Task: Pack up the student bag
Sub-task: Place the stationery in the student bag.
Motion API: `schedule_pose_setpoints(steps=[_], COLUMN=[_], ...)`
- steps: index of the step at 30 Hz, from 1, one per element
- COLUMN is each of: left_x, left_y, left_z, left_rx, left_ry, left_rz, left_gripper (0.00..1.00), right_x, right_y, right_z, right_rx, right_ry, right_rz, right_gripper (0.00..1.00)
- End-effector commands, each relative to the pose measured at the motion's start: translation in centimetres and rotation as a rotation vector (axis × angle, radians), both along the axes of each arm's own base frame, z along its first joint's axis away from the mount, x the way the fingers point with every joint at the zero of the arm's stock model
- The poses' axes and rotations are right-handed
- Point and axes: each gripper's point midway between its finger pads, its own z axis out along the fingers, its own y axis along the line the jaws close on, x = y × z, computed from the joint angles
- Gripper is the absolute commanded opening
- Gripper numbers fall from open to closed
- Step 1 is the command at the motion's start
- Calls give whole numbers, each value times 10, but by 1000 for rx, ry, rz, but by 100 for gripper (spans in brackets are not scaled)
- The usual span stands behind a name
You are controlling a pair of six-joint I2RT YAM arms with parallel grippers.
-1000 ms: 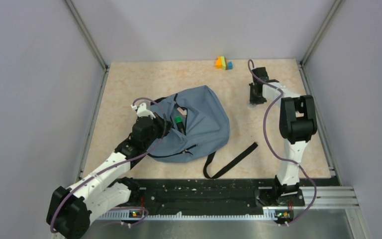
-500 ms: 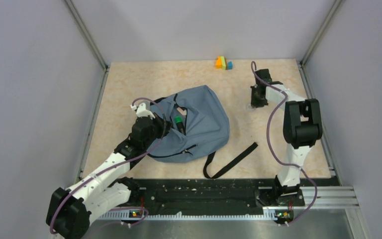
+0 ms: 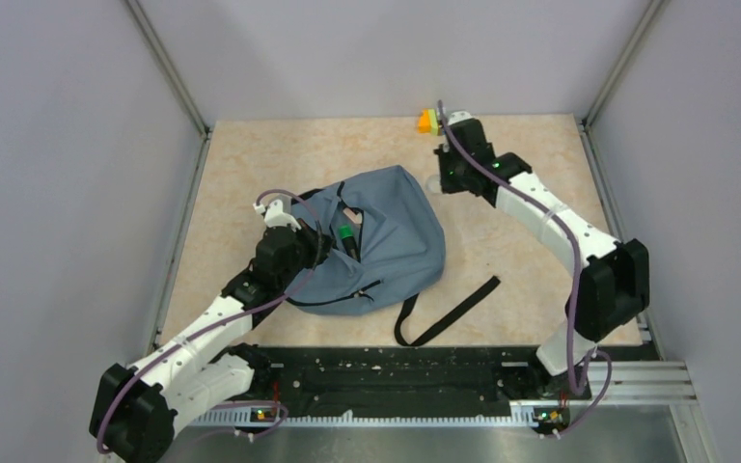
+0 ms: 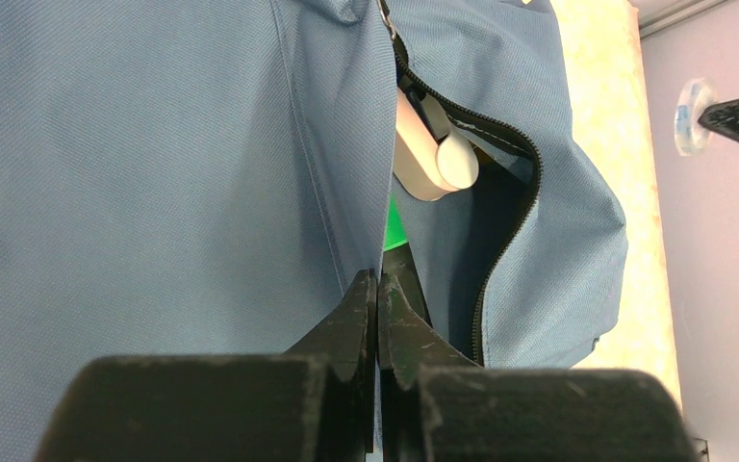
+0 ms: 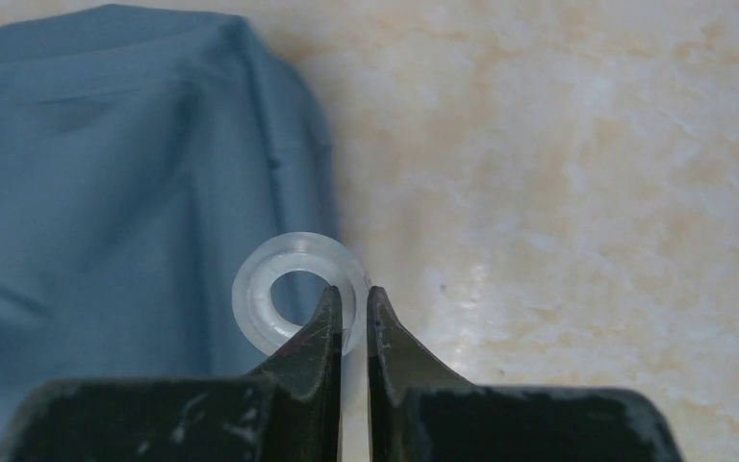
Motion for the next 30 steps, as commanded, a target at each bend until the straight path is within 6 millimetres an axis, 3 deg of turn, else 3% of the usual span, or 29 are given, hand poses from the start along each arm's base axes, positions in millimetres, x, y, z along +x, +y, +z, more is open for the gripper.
schedule_pose_setpoints(steps=[1, 4, 8, 11, 13, 19, 23, 30], left_x=[12, 12, 12, 12, 13, 12, 13, 14], left_y=[0, 0, -1, -1, -1, 0, 0, 1], left_z=[32, 31, 33, 33, 33, 32, 32, 32], left_rx=[-48, -50, -55, -55, -56, -51, -50, -45], left_ry=[-93, -92, -95, -97, -98, -99, -100, -101], left_rz=[23, 22, 22, 22, 22, 24, 23, 24], left_gripper=[0, 0, 0, 0, 0, 0, 0, 0], right_x=[-24, -45, -70, -85, -89, -85, -80, -79], right_y=[65, 119, 183, 220, 233, 244, 239, 226], right_z=[60, 73, 71, 62, 50, 18, 1, -1], right_rx=[40, 50, 70, 110, 96, 23, -48, -135], right_ry=[-117, -142, -147, -116, -92, -62, -43, -59], right_rz=[133, 251, 396, 484, 506, 505, 473, 433], right_gripper=[0, 0, 0, 0, 0, 0, 0, 0])
